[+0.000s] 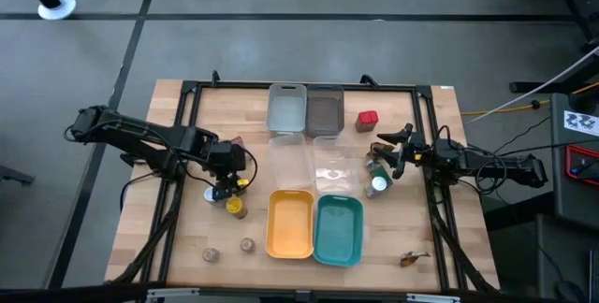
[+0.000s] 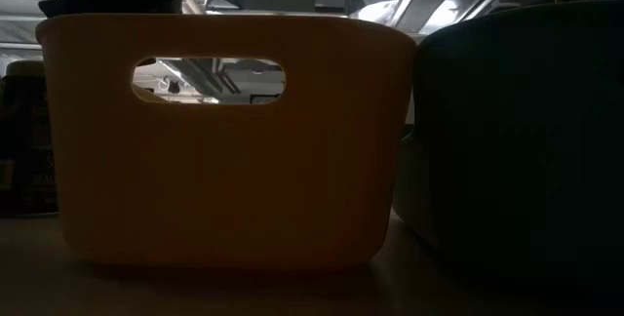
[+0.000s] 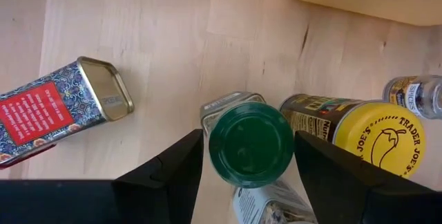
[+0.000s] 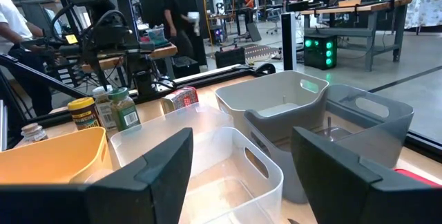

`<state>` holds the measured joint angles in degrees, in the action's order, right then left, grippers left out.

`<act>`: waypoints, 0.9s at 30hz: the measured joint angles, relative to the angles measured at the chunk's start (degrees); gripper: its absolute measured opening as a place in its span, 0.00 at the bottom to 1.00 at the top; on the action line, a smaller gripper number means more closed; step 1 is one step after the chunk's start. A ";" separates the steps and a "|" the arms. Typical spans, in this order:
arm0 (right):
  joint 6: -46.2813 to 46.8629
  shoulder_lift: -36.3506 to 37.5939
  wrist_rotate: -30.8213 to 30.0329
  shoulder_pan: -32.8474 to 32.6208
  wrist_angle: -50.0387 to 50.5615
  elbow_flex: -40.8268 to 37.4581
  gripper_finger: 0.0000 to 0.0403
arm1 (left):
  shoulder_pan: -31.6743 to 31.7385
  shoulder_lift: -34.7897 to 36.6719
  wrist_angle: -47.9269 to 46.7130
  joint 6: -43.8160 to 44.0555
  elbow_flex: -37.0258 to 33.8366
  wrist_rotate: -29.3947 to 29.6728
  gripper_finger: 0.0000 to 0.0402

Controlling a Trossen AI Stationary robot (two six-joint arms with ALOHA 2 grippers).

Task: Sort spices by type
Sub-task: Put the left green seasoning bottle into the left transparent bin

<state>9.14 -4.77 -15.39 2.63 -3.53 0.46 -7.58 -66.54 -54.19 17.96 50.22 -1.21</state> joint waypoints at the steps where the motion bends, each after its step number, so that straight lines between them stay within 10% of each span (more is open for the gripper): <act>1: -0.01 0.00 -0.01 0.02 0.00 -0.01 0.60 | 0.00 0.00 0.00 0.45 0.00 0.02 0.52; 27: 0.01 0.02 -0.01 0.02 0.00 0.01 0.60 | 0.06 -0.97 0.64 4.17 0.00 0.07 0.52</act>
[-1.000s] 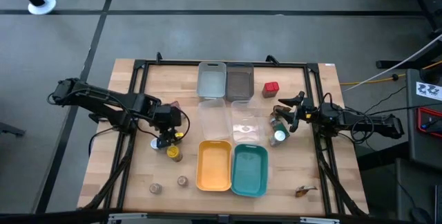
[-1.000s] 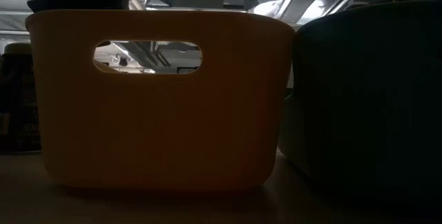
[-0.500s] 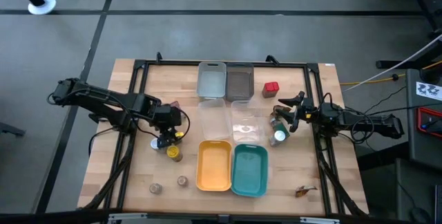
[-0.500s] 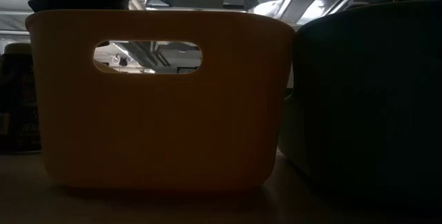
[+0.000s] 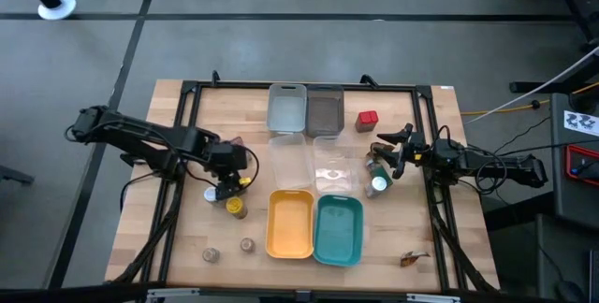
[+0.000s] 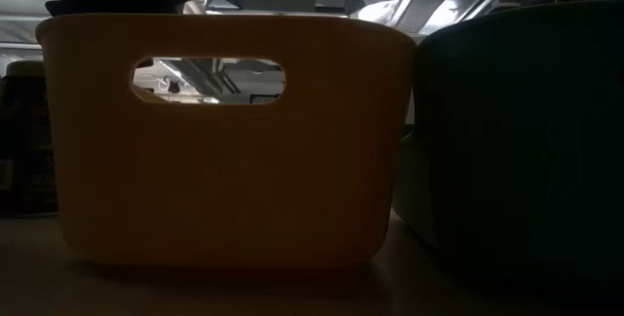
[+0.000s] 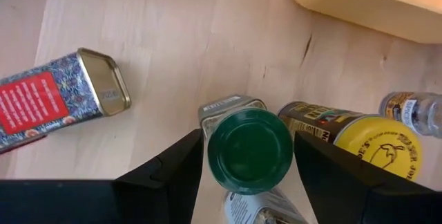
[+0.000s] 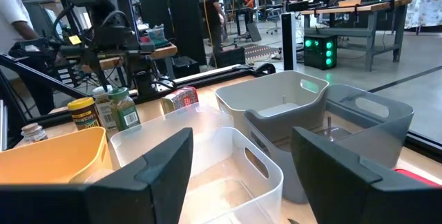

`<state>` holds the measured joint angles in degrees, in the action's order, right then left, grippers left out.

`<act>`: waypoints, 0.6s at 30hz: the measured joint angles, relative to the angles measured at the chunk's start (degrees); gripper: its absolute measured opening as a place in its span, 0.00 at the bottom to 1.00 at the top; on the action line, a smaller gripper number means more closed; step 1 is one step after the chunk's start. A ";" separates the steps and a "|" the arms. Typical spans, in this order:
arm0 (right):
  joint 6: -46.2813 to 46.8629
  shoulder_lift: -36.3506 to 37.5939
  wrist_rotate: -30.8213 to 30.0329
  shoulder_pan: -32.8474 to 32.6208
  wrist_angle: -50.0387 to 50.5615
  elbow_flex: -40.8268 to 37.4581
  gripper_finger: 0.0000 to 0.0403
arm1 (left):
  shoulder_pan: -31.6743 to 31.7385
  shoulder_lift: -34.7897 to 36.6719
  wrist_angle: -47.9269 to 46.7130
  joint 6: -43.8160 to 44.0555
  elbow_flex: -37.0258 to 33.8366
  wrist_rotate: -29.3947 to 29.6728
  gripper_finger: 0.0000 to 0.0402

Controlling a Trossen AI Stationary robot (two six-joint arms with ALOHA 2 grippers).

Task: Sort spices by type
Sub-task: Put the left green seasoning bottle into the left transparent bin

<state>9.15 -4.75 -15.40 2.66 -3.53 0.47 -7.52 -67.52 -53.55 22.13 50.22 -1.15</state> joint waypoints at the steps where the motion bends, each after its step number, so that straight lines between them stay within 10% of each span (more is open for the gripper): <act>1: 0.00 -0.01 0.00 -0.02 0.00 0.00 0.60 | -0.10 -0.51 0.04 -0.02 0.00 0.00 0.52; 18: -0.02 -0.02 0.00 0.00 0.00 0.00 0.60 | -2.71 -3.93 0.62 -4.31 0.20 -0.46 0.52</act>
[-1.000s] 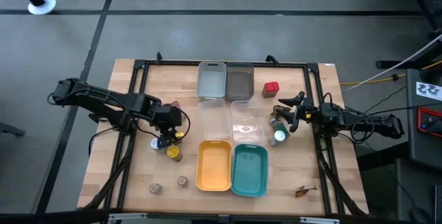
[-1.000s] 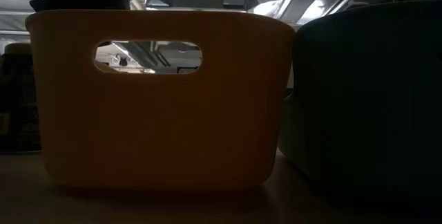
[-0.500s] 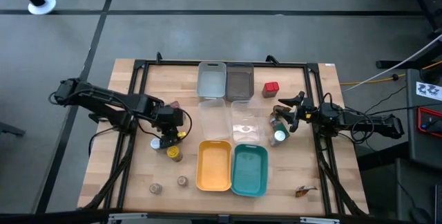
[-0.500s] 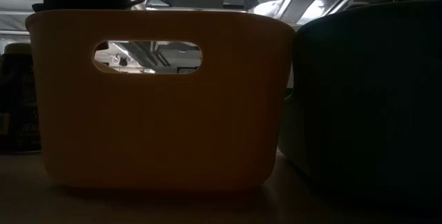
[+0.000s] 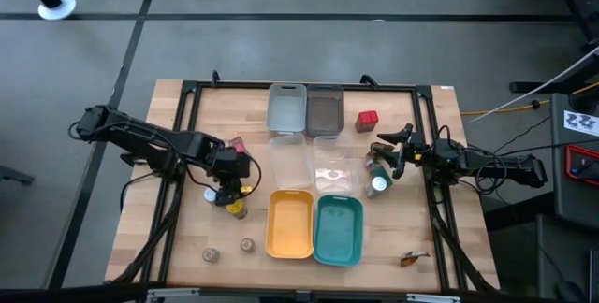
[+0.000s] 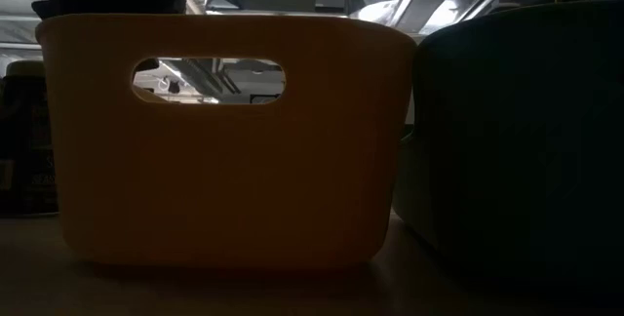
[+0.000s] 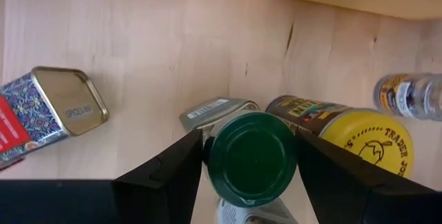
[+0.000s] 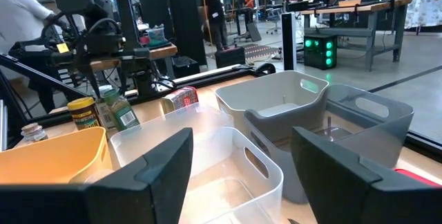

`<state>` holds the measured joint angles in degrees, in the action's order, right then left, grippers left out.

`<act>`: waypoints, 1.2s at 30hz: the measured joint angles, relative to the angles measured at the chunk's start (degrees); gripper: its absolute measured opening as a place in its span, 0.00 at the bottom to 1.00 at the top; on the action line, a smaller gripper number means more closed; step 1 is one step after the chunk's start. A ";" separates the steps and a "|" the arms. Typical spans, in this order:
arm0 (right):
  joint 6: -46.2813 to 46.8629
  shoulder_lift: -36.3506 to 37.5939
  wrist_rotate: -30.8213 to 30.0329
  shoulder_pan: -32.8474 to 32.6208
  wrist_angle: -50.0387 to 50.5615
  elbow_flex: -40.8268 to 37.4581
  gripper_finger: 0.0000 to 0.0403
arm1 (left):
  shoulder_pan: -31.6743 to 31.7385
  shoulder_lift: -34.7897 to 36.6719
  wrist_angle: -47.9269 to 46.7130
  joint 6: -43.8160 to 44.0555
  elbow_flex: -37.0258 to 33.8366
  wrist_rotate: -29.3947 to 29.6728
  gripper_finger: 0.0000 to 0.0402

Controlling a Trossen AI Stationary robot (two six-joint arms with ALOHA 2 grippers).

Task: Sort spices by type
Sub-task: Put the left green seasoning bottle into the left transparent bin

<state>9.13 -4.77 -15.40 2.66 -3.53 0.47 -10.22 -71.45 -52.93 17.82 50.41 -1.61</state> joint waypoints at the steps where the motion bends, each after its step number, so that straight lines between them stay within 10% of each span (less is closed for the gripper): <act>1: 0.00 0.00 0.00 -0.02 0.00 -0.02 0.60 | 0.14 0.05 -0.02 -0.71 0.00 -0.02 0.52; 36: 0.00 0.02 0.02 -0.02 0.04 0.00 0.60 | 0.48 1.52 -2.83 0.02 -0.48 0.61 0.52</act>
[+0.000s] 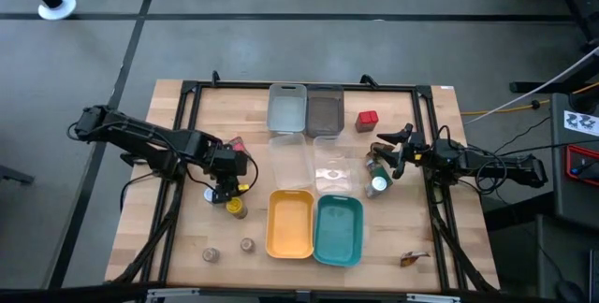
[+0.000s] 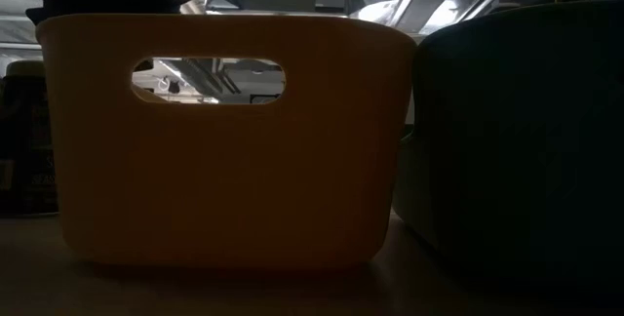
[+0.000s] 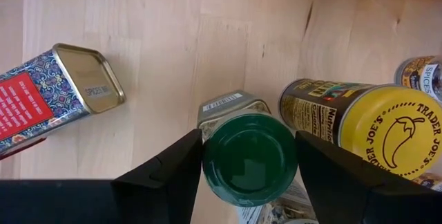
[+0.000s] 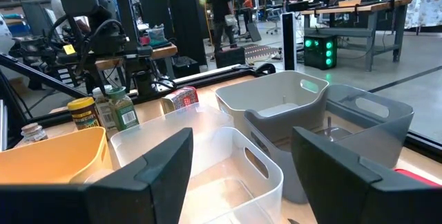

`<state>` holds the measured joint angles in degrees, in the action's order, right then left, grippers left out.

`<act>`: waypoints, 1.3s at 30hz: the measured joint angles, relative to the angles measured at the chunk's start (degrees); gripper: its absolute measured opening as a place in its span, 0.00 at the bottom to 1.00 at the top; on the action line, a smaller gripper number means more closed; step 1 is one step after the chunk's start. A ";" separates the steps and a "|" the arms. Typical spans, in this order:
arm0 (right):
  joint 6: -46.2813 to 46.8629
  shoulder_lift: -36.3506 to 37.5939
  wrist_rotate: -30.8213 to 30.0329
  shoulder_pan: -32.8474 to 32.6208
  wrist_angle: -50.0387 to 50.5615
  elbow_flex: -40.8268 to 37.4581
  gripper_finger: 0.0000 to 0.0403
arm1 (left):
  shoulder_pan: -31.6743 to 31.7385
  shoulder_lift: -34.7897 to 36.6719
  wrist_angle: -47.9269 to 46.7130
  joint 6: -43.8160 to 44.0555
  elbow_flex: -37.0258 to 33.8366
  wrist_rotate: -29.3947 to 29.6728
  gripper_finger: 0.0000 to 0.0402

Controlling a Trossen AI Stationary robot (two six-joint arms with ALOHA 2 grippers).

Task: Sort spices by type
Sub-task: Put the left green seasoning bottle into the left transparent bin

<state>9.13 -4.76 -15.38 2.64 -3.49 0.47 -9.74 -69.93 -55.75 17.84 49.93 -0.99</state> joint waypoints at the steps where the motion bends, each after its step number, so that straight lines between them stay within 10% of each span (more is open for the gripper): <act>1: 0.00 -0.02 0.00 0.00 0.00 -0.02 0.60 | 0.00 -0.02 -0.04 0.08 0.00 0.01 0.52; 39: 0.00 -0.02 0.00 0.02 0.00 0.00 0.60 | 0.04 -0.85 -1.30 -4.73 2.48 1.01 0.46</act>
<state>9.13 -4.78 -15.38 2.66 -3.49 0.47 -9.69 -70.78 -57.05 13.11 52.41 0.01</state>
